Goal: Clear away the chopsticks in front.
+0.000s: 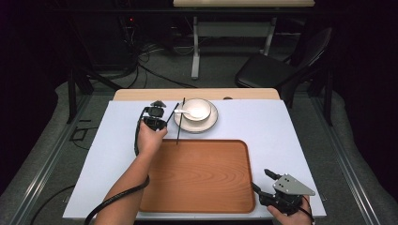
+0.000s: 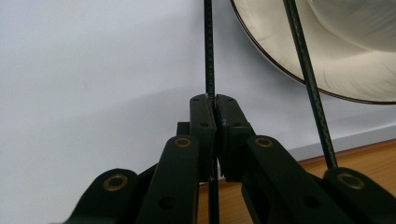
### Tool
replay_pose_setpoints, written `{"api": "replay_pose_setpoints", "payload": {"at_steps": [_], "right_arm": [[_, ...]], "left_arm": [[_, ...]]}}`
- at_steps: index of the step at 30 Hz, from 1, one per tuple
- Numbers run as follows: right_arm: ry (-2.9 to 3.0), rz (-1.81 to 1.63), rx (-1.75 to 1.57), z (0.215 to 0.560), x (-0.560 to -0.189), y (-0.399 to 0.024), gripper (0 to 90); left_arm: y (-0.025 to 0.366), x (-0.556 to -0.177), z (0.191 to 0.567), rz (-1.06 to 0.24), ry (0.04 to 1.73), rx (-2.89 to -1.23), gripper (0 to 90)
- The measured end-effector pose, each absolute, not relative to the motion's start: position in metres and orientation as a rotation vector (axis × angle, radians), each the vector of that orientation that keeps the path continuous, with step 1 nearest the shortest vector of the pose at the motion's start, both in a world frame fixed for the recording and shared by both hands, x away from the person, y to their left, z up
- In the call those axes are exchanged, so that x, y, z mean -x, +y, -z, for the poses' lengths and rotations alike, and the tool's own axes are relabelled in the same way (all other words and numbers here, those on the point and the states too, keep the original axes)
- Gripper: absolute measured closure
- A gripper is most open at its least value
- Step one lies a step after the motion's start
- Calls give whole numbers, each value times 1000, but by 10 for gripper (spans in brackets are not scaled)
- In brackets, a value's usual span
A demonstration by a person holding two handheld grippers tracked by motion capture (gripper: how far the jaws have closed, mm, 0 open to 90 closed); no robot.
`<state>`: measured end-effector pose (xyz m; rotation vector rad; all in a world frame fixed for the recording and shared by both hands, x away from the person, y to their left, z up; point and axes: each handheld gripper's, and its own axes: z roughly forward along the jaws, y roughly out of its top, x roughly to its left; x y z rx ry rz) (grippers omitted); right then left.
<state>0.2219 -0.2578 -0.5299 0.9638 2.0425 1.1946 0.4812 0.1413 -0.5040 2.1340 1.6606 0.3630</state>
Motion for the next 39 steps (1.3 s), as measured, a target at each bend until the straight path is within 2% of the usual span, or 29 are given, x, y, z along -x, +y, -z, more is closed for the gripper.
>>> {"api": "replay_pose_setpoints", "payload": {"at_steps": [13, 19, 24, 39], "right_arm": [[2042, -1192, -965, 530, -222, -257, 346], [2039, -1190, -966, 530, -222, -257, 346], [2036, -1189, -969, 530, -222, -257, 346], [2037, -1180, -961, 530, -222, -254, 346]], "left_arm": [[168, -467, 486, -374, 1631, -2053, 864], [184, -452, 481, -392, 1610, -2065, 864], [205, -435, 478, -386, 1606, -2064, 865], [249, -350, 471, -371, 1510, -2100, 864]]}}
